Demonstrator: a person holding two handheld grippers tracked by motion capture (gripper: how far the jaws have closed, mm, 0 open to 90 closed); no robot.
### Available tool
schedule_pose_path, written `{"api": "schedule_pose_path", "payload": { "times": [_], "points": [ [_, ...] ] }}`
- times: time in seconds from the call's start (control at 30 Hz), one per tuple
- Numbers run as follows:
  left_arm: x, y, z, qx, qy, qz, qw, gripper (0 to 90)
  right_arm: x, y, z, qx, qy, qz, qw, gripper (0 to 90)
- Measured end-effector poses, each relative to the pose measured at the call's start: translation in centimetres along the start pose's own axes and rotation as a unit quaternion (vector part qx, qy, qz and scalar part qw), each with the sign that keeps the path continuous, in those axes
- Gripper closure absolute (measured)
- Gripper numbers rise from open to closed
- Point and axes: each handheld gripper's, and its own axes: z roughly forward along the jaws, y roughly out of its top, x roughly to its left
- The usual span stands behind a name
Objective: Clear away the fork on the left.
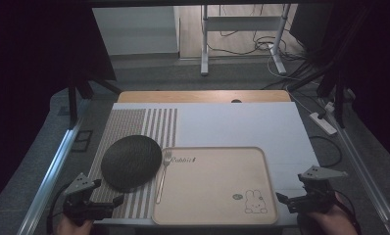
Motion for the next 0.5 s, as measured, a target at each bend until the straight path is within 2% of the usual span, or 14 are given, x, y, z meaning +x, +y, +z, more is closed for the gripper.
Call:
{"api": "schedule_pose_path", "payload": {
  "times": [0.5],
  "points": [
    [0.04,-0.4,-0.46,0.009,0.007,0.0,0.9999,0.0,-0.01,0.0,0.04,0.001,-0.003,-0.001,1.0,0.0]
  ]
}}
